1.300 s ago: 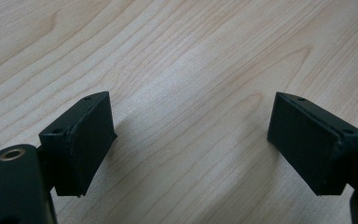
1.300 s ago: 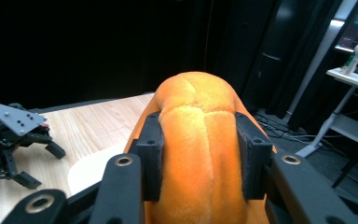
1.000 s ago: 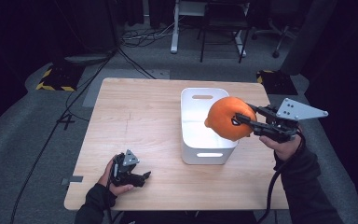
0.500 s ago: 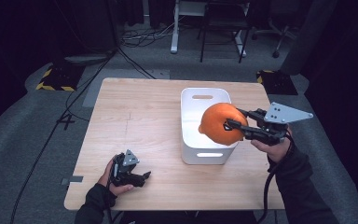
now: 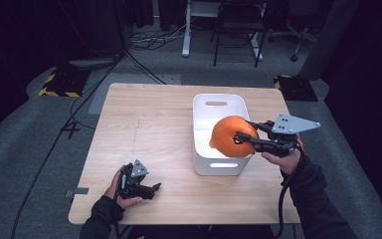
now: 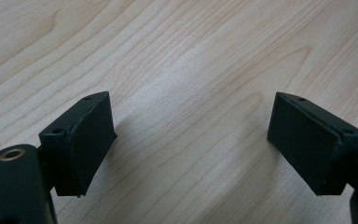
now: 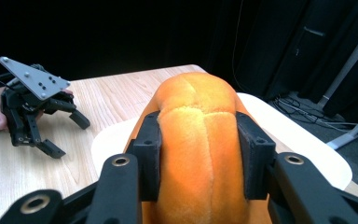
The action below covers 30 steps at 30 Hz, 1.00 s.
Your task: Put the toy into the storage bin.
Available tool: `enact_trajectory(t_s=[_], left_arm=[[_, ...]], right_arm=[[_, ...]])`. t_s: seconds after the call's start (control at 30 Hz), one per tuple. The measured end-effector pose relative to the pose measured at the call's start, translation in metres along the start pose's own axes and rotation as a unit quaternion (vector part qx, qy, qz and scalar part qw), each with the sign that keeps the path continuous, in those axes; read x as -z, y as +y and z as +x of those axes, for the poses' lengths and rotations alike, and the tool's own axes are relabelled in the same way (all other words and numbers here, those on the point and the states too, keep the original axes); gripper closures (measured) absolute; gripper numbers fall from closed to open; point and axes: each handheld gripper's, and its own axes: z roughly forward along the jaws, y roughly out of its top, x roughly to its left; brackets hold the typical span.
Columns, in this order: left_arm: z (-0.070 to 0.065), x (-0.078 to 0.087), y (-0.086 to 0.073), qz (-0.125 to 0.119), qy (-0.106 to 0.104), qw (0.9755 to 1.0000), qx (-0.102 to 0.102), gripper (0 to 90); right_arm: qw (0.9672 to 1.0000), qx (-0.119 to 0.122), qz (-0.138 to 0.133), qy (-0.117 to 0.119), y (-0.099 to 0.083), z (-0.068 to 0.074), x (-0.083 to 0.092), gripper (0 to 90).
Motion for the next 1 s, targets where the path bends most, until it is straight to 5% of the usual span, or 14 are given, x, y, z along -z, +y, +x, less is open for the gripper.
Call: enact_trajectory(t_s=[1.0], left_arm=[[0.000, 0.000, 0.000, 0.000, 0.000, 1.0000, 0.000, 14.8]], right_arm=[[0.9986, -0.008, 0.050, 0.016, -0.029, -0.003, -0.024, 57.2]])
